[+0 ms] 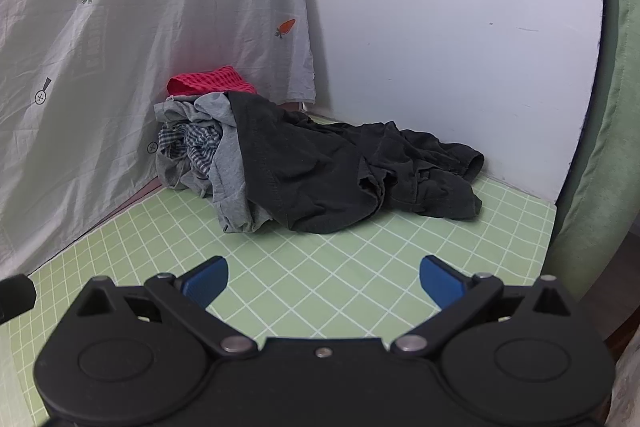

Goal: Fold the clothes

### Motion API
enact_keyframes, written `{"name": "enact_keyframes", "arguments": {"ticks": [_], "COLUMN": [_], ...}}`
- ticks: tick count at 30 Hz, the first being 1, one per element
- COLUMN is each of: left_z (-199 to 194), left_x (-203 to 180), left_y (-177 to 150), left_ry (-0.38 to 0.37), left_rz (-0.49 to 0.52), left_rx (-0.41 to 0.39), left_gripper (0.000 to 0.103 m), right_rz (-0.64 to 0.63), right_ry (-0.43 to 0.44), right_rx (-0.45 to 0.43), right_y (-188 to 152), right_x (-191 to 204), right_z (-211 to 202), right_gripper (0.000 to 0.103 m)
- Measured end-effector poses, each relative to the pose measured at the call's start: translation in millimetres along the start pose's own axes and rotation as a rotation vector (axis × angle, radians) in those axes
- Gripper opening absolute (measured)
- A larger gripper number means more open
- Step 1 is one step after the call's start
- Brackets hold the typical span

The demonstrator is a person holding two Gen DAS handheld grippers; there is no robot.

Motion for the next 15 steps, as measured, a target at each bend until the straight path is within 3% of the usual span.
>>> {"name": "enact_keyframes", "arguments": {"ticks": [15], "left_z": [-2.6], "left_x": [0.9], "left_y": [-1.2], "left_ry": [-0.009], "left_rz": [0.010], "left_rx": [0.006], "left_gripper": [0.103], "right_rz": [0.010], "right_ry": [0.001], "right_rx": [0.005], "right_y": [0.9], "right_x": [-0.9], "right_z": [-1.5], "right_gripper": [0.103]}}
Point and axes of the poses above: each gripper's, at about its wrist camera, not at the fingertips, and z roughly the way its jaws point, x to its left, y to its top, the point moved 10 cm from there along z, roughly the way its jaws point, and after that the axes turned 11 degrees about -z, right-handed, at the moved point
